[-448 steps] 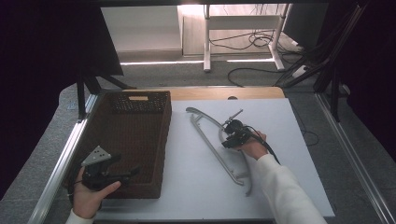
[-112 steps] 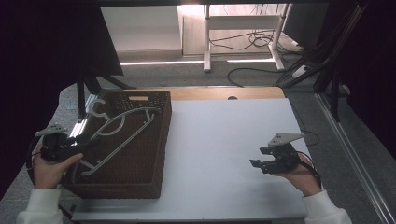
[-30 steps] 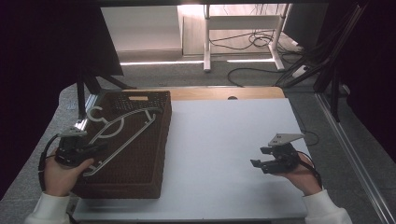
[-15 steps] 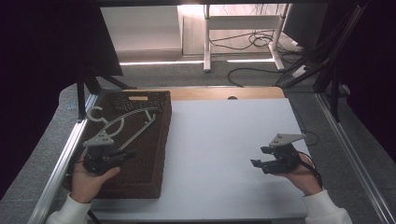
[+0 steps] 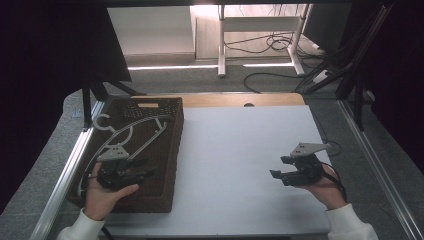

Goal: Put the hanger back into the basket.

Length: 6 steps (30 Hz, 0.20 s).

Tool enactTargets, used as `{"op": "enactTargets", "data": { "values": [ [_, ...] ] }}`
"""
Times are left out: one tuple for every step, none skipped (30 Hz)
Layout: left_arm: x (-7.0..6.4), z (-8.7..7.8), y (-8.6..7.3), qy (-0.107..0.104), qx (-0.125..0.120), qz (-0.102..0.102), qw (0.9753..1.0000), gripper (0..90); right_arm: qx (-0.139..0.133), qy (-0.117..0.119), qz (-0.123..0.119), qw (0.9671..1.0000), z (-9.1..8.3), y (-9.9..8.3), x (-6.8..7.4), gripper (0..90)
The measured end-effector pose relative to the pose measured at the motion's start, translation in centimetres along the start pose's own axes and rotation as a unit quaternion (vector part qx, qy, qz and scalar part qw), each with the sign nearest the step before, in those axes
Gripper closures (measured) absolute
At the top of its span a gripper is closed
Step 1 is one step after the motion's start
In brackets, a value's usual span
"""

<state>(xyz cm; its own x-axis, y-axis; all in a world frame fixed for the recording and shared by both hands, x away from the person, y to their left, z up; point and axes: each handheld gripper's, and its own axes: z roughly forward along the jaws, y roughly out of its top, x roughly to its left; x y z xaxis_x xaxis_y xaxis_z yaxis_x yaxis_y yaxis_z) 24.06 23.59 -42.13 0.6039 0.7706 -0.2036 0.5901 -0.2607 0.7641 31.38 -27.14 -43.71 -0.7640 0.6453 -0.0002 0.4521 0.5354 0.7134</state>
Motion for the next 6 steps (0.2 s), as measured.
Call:
{"op": "enactTargets", "data": {
  "values": [
    [-0.08, -0.01, 0.00, 0.000, 0.000, 0.001, 1.0000, 43.6, 0.000, 0.000, 0.000, 1.0000, -0.01, 0.00, 0.00, 33.8],
    [-0.13, -0.01, 0.00, 0.000, 0.000, 0.001, 1.0000, 42.2, -0.001, 0.000, 0.000, 1.0000, -0.01, 0.00, 0.00, 33.8],
    [-0.16, -0.01, -0.01, 0.001, 0.000, 0.001, 1.0000, 41.2, -0.001, -0.001, -0.001, 1.0000, -0.03, 0.00, 0.00, 33.7],
    [-0.17, 0.00, -0.03, 0.001, -0.001, 0.001, 1.0000, 40.2, -0.003, -0.001, -0.001, 1.0000, -0.04, 0.01, 0.00, 33.4],
    [-0.17, 0.02, -0.03, 0.002, -0.001, 0.001, 1.0000, 39.2, -0.004, -0.002, -0.001, 1.0000, -0.06, 0.01, 0.01, 33.1],
    [-0.17, 0.05, -0.04, 0.001, -0.001, 0.001, 1.0000, 38.2, -0.005, -0.003, -0.001, 1.0000, -0.09, 0.02, 0.00, 32.8]
  ]
}}
